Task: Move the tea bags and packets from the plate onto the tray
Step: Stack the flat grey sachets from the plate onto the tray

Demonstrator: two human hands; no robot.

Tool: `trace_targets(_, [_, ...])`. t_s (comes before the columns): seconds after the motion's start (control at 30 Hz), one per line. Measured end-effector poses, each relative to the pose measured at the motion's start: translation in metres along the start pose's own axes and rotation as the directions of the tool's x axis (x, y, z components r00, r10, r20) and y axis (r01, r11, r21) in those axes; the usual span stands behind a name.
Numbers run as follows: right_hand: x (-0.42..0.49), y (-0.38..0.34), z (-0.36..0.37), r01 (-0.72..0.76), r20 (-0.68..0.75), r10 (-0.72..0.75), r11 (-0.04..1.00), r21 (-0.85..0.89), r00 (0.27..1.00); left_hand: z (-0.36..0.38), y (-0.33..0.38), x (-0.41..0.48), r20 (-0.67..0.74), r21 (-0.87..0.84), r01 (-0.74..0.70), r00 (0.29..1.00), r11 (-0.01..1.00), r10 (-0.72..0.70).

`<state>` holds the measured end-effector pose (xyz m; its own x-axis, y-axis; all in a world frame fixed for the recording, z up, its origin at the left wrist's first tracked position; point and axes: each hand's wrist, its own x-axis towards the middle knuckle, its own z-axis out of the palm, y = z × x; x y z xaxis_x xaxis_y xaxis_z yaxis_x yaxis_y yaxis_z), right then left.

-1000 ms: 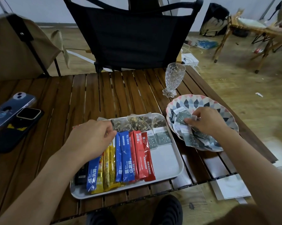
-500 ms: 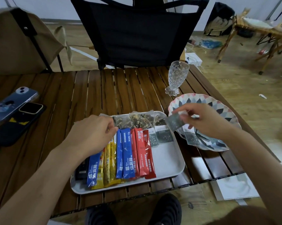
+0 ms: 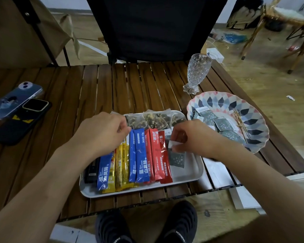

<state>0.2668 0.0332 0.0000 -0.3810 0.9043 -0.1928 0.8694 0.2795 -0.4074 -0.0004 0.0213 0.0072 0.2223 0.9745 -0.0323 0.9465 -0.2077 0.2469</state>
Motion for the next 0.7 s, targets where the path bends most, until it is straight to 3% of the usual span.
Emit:
trace_targets(0.27, [0.002,-0.006,0.013,0.039,-0.031,-0.040,0.999,-0.025,0.999,-0.001,0.000,-0.001,0.018,-0.013,0.000,1.000,1.000,0.000])
trace_targets(0.37, [-0.002,-0.005,0.005,-0.069,-0.060,0.061,0.990,-0.126,0.996,-0.002,0.001,-0.001,0.015,-0.009,0.001,1.000,1.000,0.000])
trace_targets(0.47, [-0.007,-0.007,0.004,-0.163,0.011,0.170,0.959,-0.233,0.985,-0.002,0.002,-0.001,0.014,0.004,0.004,1.000,1.000,-0.004])
trace_targets(0.57, [-0.011,-0.016,0.010,-0.170,0.047,0.177,0.977,-0.128,0.983,-0.002,0.002,-0.002,0.006,0.016,0.004,1.000,1.000,-0.004])
trace_targets(0.7, [-0.009,-0.026,0.022,-0.113,0.054,0.120,0.987,-0.114,0.991,-0.002,0.002,-0.003,0.010,0.010,0.004,1.000,1.000,-0.004])
